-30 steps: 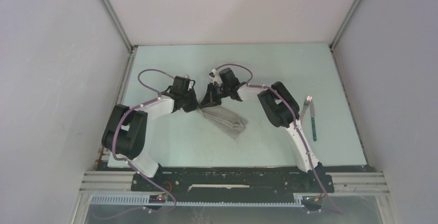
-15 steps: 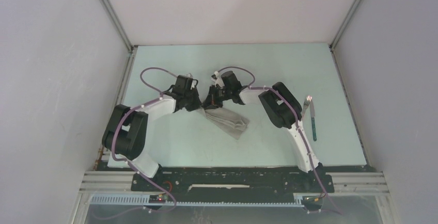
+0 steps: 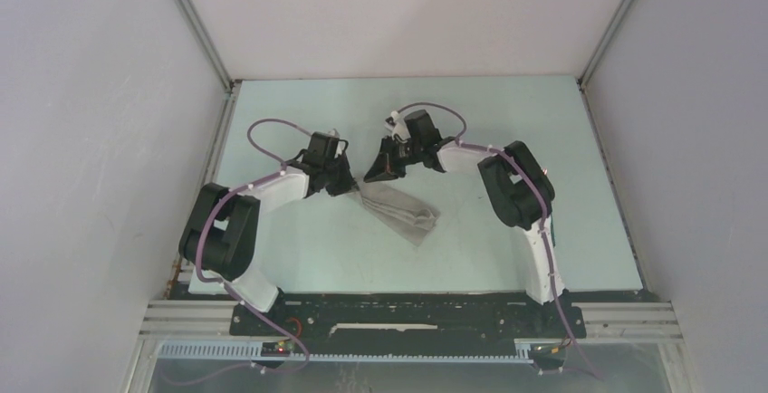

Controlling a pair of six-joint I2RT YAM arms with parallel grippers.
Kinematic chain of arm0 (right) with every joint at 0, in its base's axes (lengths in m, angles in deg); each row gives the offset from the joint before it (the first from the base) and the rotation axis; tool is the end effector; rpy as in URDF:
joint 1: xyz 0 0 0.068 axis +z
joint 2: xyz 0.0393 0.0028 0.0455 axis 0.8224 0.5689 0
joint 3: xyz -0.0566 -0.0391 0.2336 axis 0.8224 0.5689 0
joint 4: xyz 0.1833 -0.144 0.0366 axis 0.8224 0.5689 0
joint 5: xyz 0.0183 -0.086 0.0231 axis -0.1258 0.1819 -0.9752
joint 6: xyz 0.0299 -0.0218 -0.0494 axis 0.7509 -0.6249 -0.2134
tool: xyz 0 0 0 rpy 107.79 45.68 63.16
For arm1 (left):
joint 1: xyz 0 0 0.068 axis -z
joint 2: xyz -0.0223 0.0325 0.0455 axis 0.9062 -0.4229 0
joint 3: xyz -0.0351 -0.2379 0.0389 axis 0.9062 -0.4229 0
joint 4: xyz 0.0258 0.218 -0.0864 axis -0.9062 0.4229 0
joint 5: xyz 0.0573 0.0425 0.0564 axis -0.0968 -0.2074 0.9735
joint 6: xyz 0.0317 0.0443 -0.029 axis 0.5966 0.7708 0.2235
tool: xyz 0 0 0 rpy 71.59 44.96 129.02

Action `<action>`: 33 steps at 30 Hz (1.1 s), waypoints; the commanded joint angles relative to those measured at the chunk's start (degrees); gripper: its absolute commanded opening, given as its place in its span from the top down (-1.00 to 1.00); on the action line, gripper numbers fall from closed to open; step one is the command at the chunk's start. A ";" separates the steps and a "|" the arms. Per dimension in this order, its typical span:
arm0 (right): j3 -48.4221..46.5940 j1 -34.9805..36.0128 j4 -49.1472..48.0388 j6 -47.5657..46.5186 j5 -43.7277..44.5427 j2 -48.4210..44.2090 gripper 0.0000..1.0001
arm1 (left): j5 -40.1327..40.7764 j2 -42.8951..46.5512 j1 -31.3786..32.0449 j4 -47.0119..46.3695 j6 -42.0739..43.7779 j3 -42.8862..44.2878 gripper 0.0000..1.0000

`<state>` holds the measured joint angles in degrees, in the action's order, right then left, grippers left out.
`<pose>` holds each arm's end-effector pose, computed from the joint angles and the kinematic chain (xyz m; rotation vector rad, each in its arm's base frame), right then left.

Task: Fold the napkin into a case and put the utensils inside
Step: Grasp the top corner of the smaller rectangle folded napkin from the folded napkin, then smooth out the smaller rectangle-folded napkin at the center of the board.

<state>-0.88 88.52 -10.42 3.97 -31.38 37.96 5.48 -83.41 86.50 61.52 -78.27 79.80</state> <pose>0.3542 0.2722 0.1253 -0.2791 2.5107 1.5609 0.2855 -0.1186 0.1529 -0.3060 2.5442 -0.5713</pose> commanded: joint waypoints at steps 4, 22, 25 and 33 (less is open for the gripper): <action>3.84 -1.96 7.91 -8.06 1.43 -8.87 0.56 | -1.99 1.10 0.29 -1.46 -0.14 0.89 0.98; 5.21 5.37 3.47 -7.70 9.76 -2.97 0.69 | -3.91 -4.91 0.37 1.31 0.04 6.41 0.85; 5.23 5.73 1.98 -6.45 10.52 -3.13 0.71 | -3.68 -5.53 0.37 2.07 0.85 7.79 0.75; 8.03 2.88 11.21 -10.46 9.17 -13.79 0.72 | -2.69 3.83 0.27 3.17 1.93 3.98 -0.15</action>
<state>6.05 93.43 -3.89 -3.90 -22.30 33.09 2.72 -87.59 86.52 64.27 -77.47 85.42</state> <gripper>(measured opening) 0.139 0.499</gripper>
